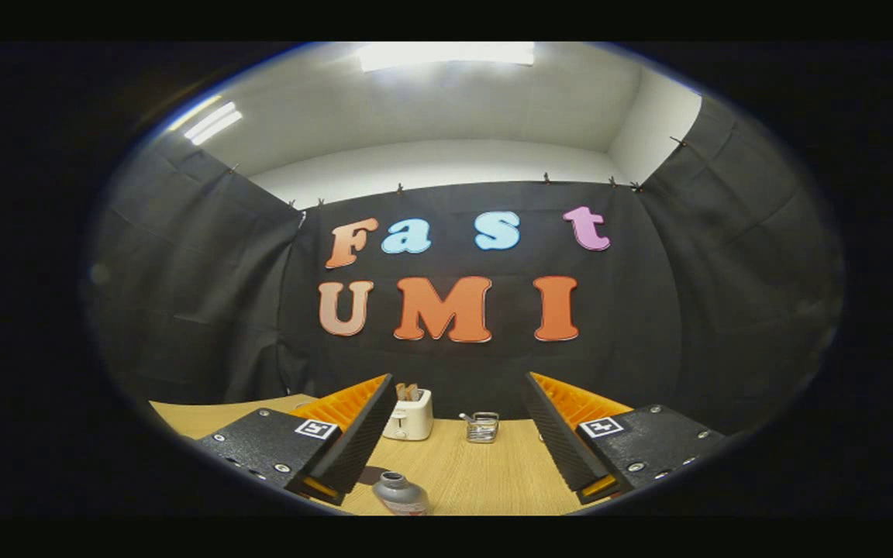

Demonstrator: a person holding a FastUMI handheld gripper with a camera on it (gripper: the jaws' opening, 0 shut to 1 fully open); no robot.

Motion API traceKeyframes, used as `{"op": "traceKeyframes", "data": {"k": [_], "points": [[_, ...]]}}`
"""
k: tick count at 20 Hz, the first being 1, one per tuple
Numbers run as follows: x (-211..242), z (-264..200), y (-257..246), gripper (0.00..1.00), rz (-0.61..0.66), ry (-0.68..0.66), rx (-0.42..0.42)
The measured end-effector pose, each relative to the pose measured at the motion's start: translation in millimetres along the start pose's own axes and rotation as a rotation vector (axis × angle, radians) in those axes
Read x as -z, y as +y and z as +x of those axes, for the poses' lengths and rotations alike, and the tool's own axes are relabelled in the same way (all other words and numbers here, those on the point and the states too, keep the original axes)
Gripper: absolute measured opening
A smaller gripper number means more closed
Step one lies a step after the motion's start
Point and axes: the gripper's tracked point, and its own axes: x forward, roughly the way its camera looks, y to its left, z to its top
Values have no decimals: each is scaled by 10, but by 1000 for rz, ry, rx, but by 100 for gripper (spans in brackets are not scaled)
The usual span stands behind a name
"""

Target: Take the bottle from table, then pour the juice into the cup, finally place the bottle on the coaster

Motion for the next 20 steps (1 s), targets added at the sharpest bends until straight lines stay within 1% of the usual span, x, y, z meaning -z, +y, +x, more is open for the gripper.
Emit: {"op": "traceKeyframes", "data": {"k": [4, 7, 11, 13, 20], "points": [[249, -44, 72, 97, 2, 39, -24], [505, -65, 88, 97, -19, 67, -24], [949, -155, 321, 98, 6, 152, -92], [1028, -195, 400, 98, 21, 158, -122], [1507, -323, 589, 98, -5, 230, -164]]}}
